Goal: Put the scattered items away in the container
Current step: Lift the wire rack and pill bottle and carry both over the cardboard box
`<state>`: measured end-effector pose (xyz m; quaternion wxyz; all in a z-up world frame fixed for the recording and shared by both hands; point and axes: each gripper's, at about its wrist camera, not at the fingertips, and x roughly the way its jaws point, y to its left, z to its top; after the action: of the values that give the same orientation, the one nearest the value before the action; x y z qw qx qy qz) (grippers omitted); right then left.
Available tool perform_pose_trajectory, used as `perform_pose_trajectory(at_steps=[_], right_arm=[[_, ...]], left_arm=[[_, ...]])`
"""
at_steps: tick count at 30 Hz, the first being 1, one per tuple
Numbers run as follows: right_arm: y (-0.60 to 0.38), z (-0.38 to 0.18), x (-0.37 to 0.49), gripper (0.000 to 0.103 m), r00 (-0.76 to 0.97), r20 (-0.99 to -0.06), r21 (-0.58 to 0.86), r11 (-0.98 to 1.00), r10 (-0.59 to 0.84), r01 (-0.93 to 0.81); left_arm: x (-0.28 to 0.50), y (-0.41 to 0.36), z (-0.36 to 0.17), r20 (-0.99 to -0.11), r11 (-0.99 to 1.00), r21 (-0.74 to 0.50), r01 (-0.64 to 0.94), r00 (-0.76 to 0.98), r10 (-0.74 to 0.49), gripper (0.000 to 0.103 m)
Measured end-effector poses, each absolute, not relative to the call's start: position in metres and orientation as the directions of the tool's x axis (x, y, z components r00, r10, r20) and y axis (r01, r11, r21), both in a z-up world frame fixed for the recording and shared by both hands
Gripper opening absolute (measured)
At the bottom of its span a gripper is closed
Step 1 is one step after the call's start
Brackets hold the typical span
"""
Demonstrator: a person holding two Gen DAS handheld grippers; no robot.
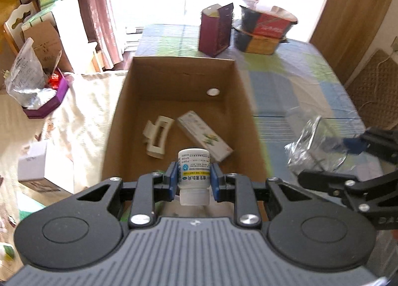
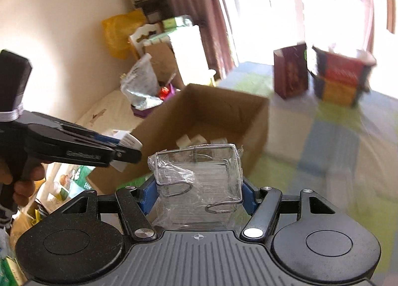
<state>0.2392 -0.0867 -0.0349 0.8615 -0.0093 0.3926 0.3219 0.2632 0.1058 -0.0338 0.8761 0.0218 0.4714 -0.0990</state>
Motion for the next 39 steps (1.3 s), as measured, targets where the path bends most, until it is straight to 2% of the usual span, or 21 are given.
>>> perform_pose_trajectory(at_steps=[7,15,28,30,33,39], right_arm=[[-0.045,-0.050,0.274,0.069,0.477,-0.701,0.168,0.773,0.530,-0.612],[-0.015,-0.086,0.299,0.069,0.453,-0.745,0.047,0.717,0.489,-0.695],[-0.008,-0.112,0.317,0.069,0.436,-0.765,-0.001,0.677,0.473,-0.736],[-0.006,-0.114,0.317,0.069,0.434,-0.768,-0.009,0.670,0.471,-0.742],[-0.003,-0.117,0.316,0.069,0.432,-0.770,-0.019,0.661,0.470,-0.751],[0.000,-0.121,0.318,0.069,0.431,-0.772,-0.018,0.661,0.467,-0.750]], left_arm=[[0.307,0.118,-0.047,-0.848,0.974,0.000,0.229,0.516,-0.122,0.022],[0.338,0.122,-0.088,-0.889,0.968,0.050,0.248,0.452,-0.070,0.022],[0.352,0.121,-0.121,-0.898,0.956,0.131,0.261,0.440,0.003,0.023],[0.352,0.121,-0.121,-0.898,0.955,0.143,0.261,0.441,0.014,0.025],[0.352,0.123,-0.122,-0.899,0.956,0.142,0.256,0.437,0.016,0.029],[0.350,0.126,-0.122,-0.902,0.958,0.127,0.257,0.432,0.003,0.029]])
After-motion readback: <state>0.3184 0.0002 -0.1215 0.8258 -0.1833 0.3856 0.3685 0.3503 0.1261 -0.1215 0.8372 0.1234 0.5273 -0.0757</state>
